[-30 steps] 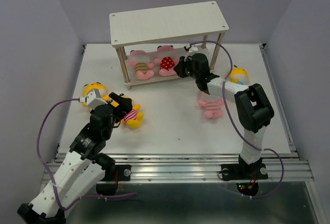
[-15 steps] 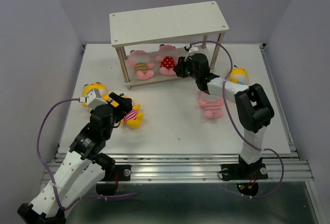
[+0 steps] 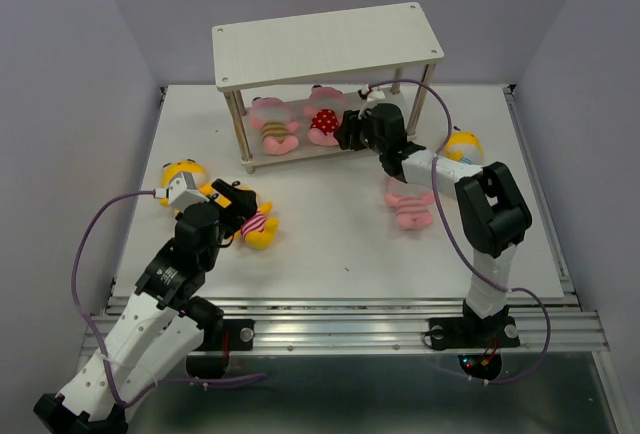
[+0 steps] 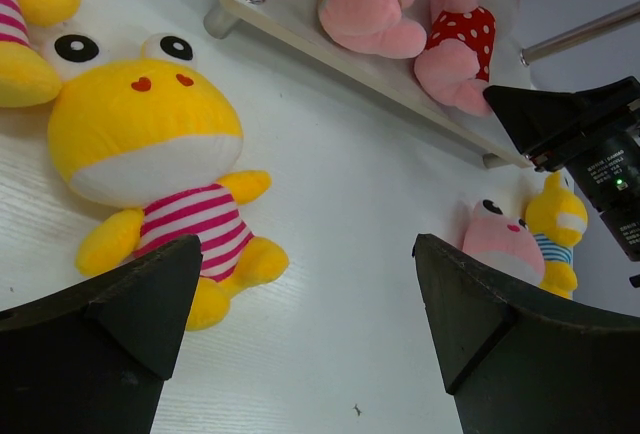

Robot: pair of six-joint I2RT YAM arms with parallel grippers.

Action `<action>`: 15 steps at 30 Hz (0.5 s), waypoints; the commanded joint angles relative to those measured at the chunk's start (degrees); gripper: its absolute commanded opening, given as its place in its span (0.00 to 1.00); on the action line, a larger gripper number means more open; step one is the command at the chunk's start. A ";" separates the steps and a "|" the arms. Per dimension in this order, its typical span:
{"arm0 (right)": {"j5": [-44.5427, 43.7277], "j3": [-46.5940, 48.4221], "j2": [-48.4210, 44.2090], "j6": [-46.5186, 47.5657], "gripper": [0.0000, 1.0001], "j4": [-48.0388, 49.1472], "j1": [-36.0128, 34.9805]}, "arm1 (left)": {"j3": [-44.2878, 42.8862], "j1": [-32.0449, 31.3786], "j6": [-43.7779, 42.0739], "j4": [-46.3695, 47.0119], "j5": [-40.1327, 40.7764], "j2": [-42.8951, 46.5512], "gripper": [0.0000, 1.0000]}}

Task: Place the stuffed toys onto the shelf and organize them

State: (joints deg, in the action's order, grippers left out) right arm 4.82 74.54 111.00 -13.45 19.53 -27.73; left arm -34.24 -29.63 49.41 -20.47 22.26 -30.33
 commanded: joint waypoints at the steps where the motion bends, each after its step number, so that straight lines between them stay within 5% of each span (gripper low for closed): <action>1: -0.42 2.45 -3.16 0.36 0.58 -0.45 0.39 | 0.75 0.01 -0.54 1.22 0.50 0.09 0.99; 15: 3.71 1.75 -5.18 1.15 0.64 -2.92 0.39 | 0.93 0.01 -0.80 1.75 -0.11 -0.17 0.99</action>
State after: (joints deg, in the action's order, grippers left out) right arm 6.83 74.54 107.92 -13.21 16.86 -27.73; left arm -34.20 -29.63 49.39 -20.40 21.58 -30.65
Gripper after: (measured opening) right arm 0.644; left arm 0.986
